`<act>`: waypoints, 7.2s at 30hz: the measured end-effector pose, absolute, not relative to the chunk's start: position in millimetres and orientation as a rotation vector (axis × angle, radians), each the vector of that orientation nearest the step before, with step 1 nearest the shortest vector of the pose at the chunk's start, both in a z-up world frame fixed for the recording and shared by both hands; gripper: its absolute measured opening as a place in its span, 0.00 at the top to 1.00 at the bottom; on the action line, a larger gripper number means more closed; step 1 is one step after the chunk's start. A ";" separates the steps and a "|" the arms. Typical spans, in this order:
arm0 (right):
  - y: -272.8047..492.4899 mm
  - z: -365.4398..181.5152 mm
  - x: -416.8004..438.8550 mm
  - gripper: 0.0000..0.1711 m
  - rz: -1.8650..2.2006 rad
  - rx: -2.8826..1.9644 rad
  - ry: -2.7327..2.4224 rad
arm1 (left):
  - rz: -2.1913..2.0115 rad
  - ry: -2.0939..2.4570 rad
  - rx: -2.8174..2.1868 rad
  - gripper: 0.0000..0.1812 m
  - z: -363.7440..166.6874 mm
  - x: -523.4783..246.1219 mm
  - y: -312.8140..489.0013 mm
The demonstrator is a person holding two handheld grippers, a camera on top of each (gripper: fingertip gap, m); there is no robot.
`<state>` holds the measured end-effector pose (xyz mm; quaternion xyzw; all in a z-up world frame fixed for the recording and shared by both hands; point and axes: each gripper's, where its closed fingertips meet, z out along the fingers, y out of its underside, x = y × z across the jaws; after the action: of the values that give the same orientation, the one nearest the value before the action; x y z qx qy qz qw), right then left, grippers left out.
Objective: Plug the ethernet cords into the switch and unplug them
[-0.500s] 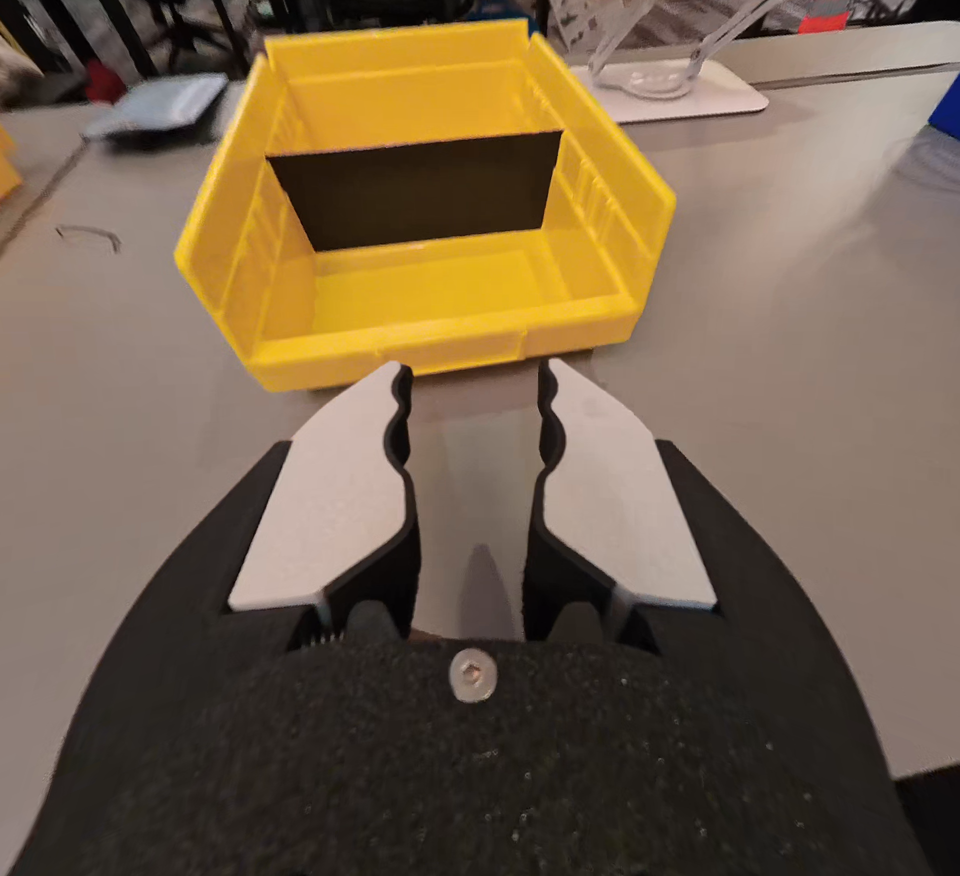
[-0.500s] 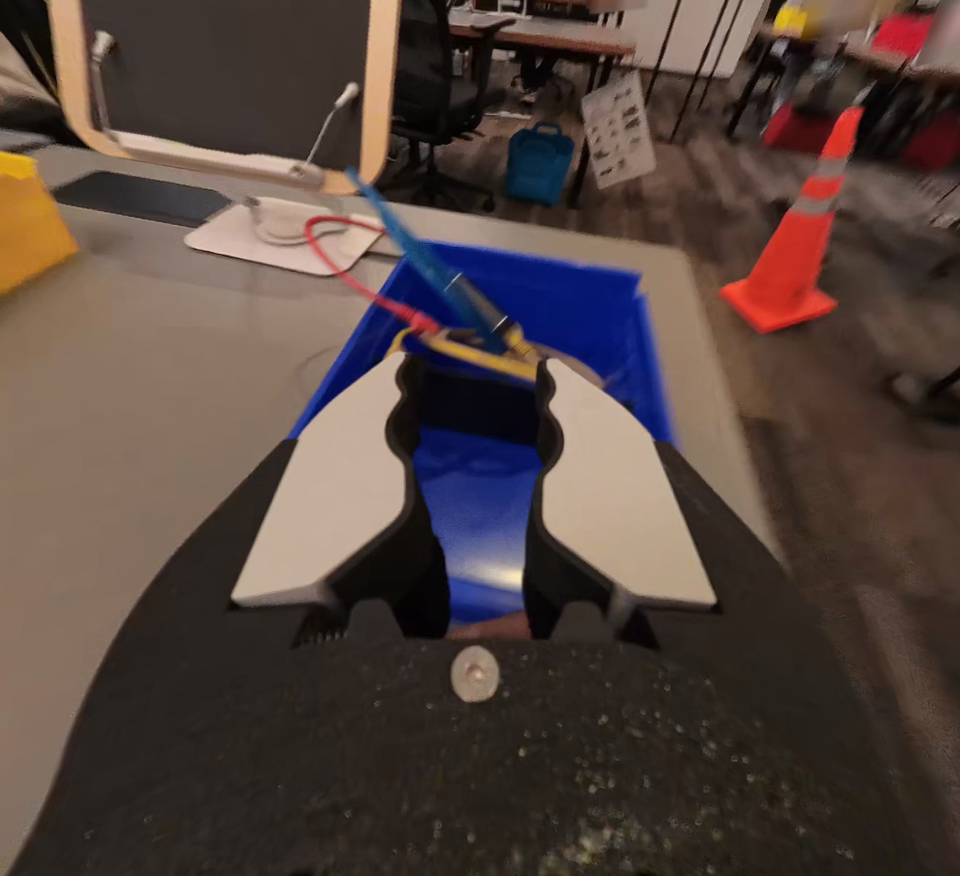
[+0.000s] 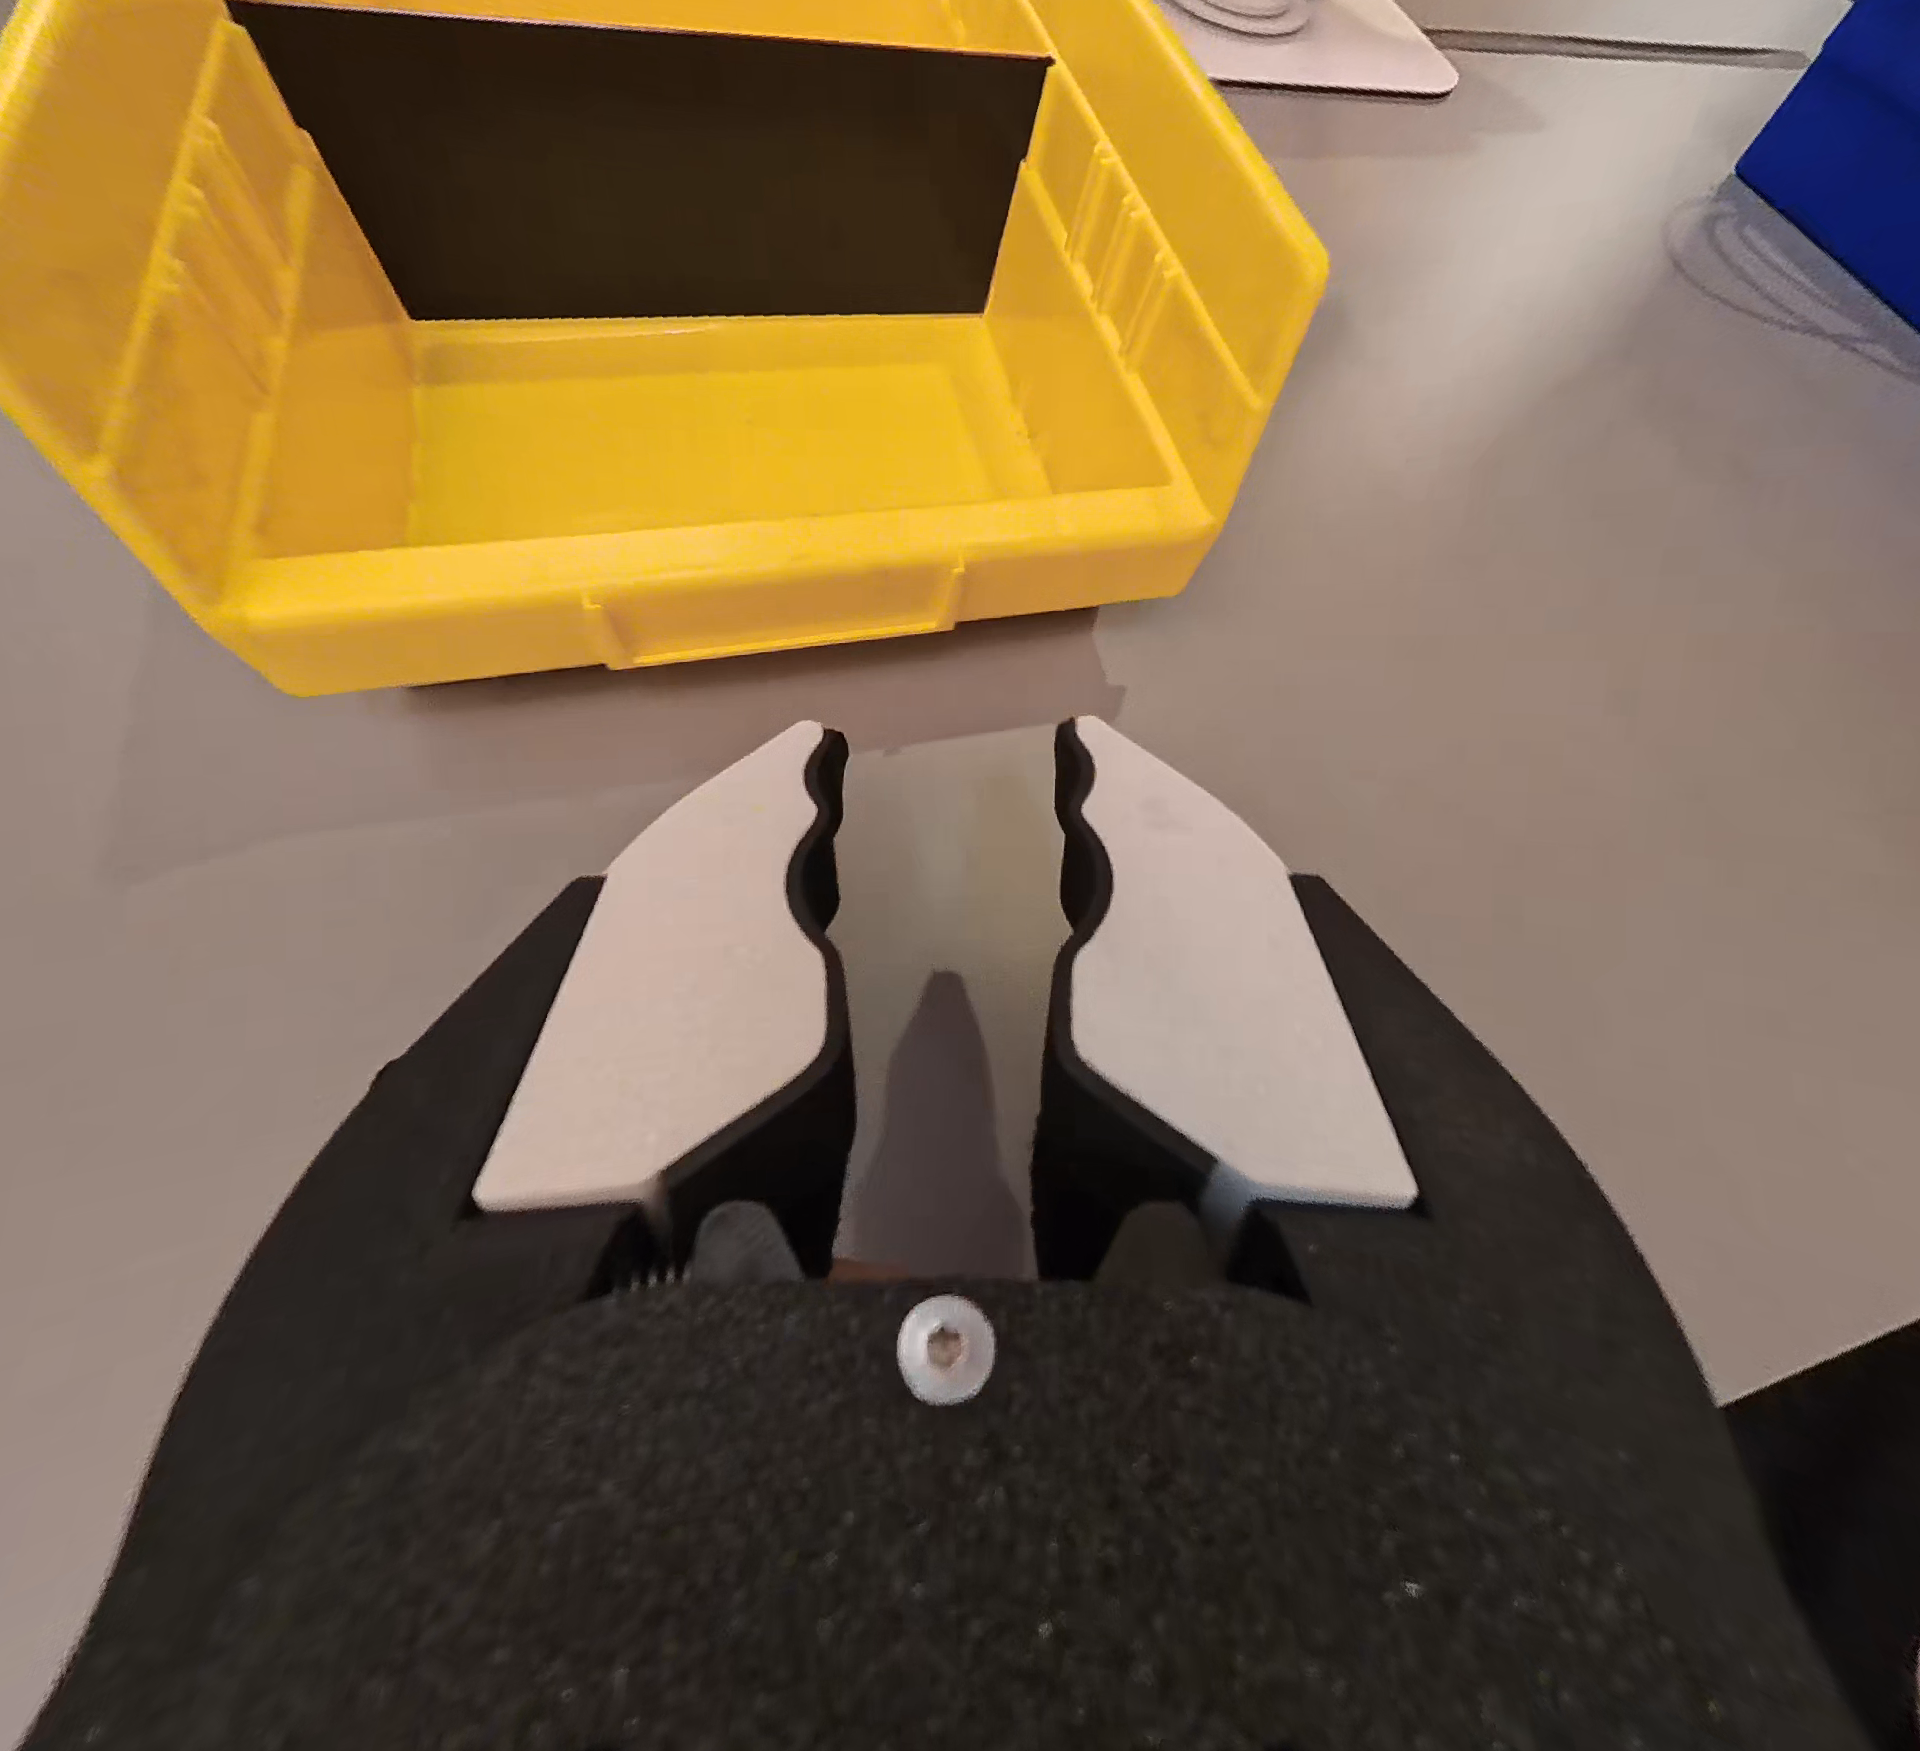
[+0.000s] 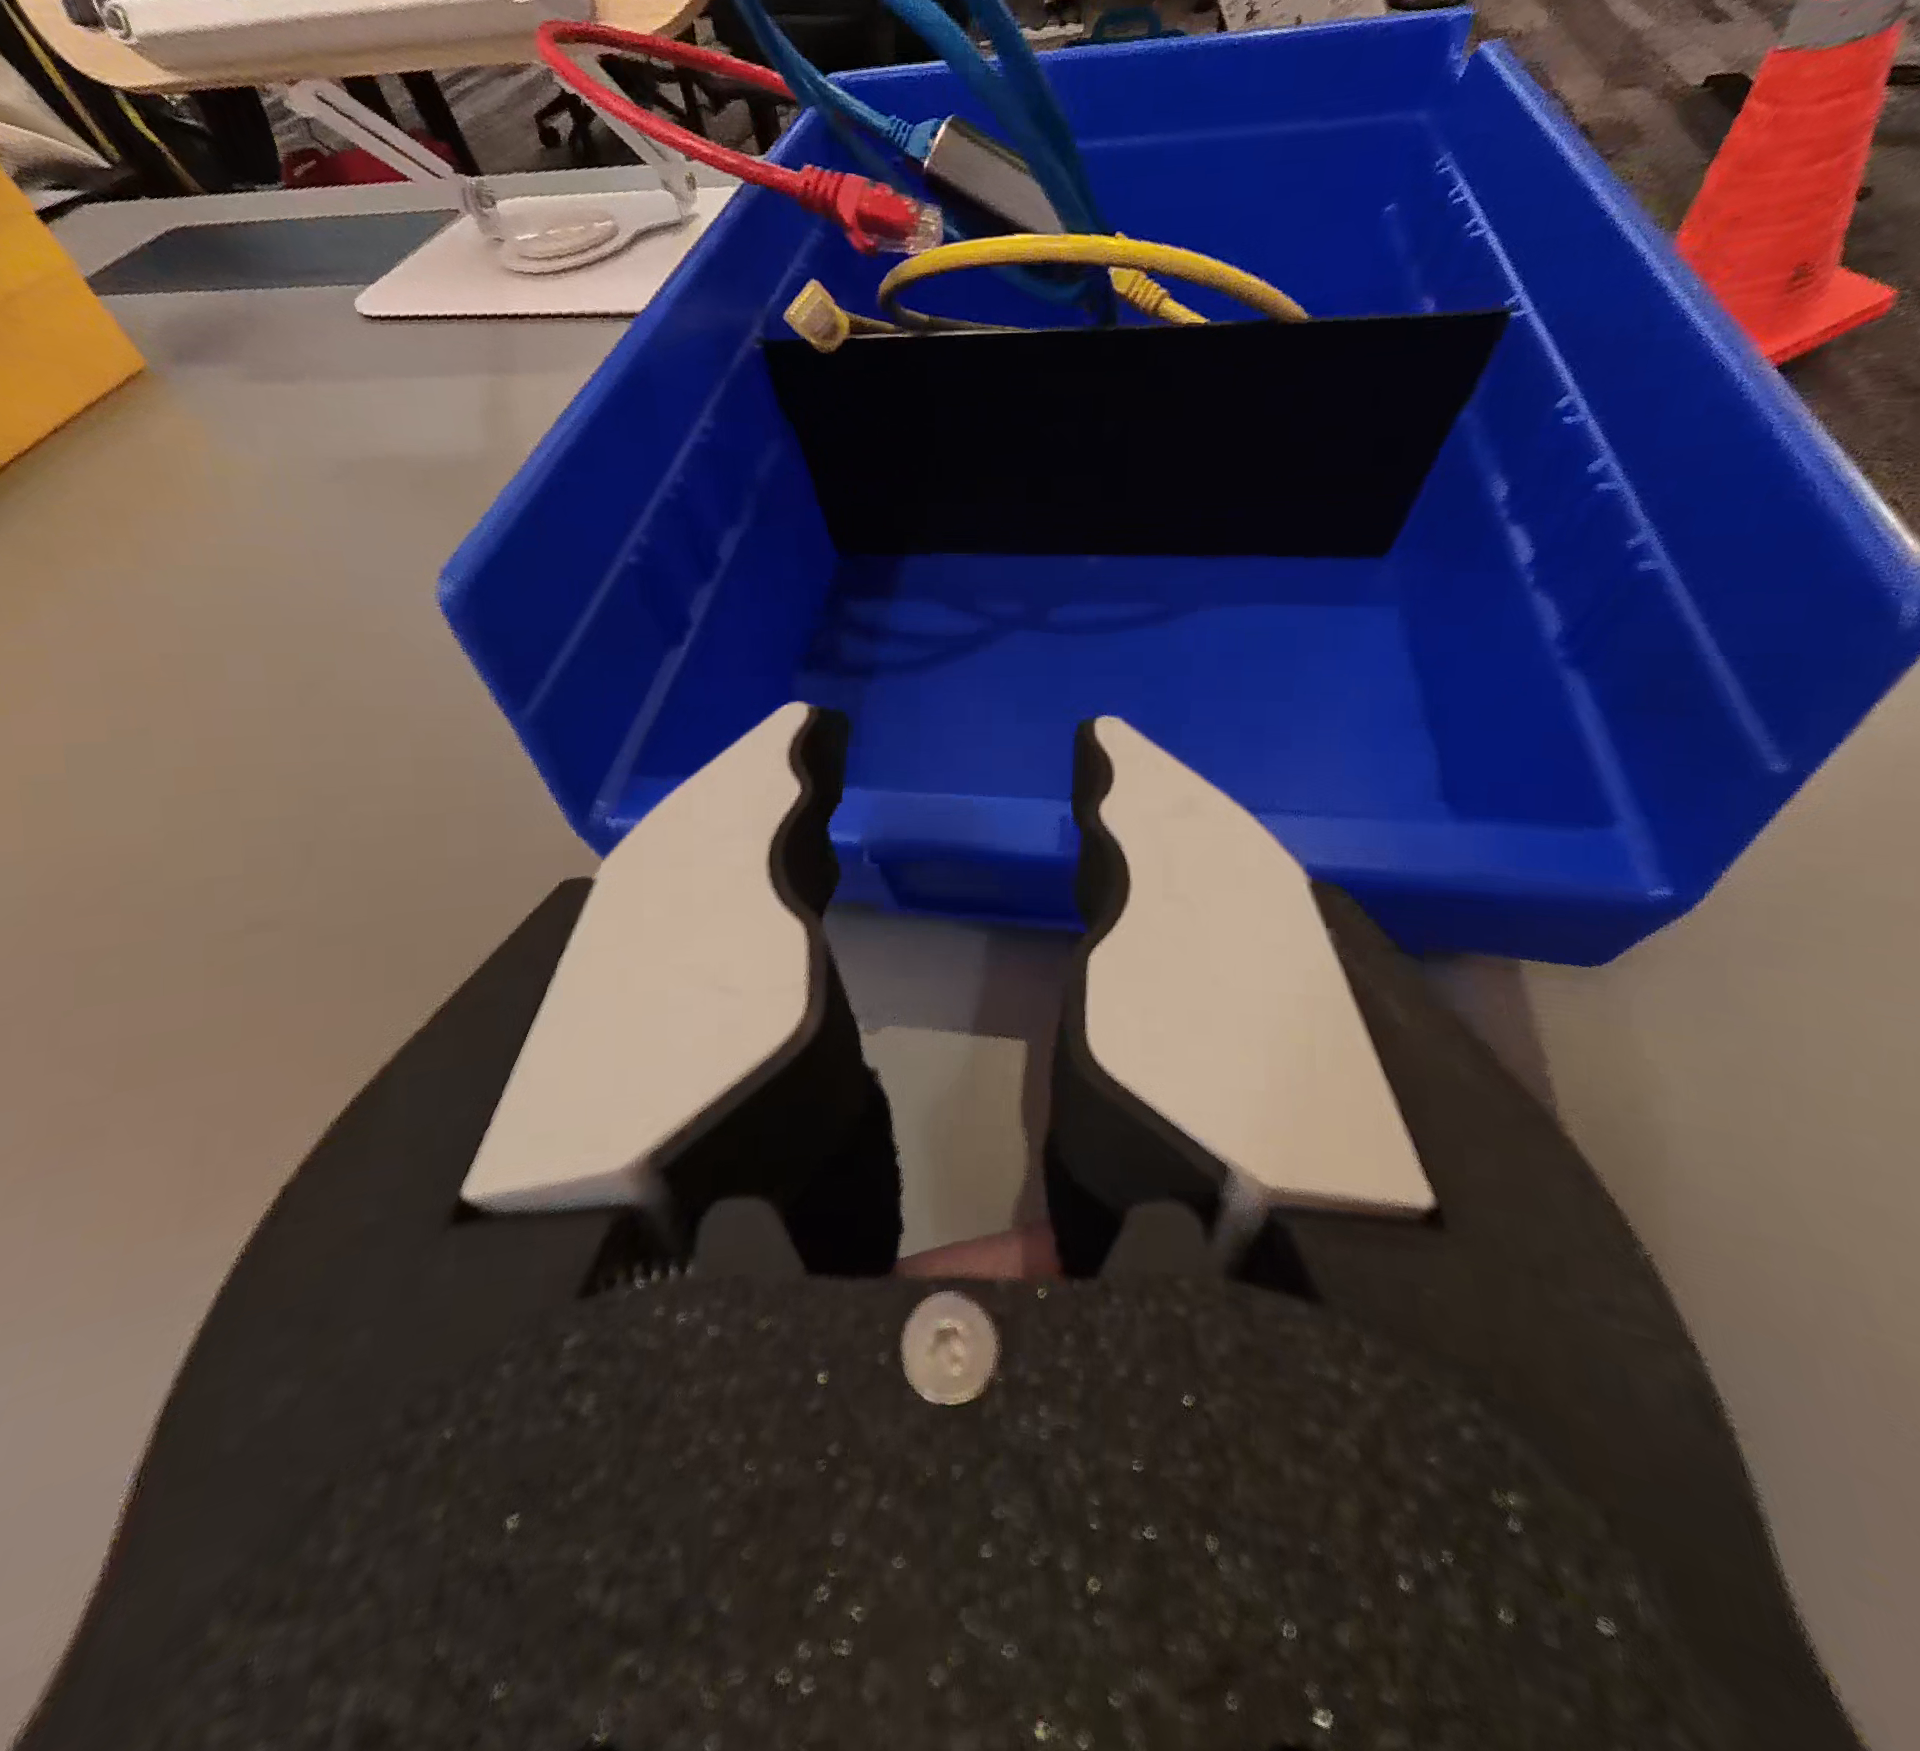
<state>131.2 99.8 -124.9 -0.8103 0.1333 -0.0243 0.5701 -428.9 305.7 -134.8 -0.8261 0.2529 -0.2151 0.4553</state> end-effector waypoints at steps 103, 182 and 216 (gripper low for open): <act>249.2 -119.2 -345.5 0.98 0.107 -2.013 -0.225 | -0.131 0.254 -2.001 0.97 -111.2 -533.7 235.6; 236.4 -118.5 -123.7 0.98 -0.192 -2.005 0.336 | -0.378 0.617 -2.018 0.99 -124.8 -304.3 320.4; 172.3 -87.2 -64.1 0.73 0.234 -1.874 0.001 | -0.727 0.013 -1.835 0.77 -81.0 -472.6 324.9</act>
<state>-64.1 172.3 -87.2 -0.8037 0.0006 0.1002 0.5865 -472.6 324.9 -81.0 -0.7756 0.0056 -0.3075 0.5512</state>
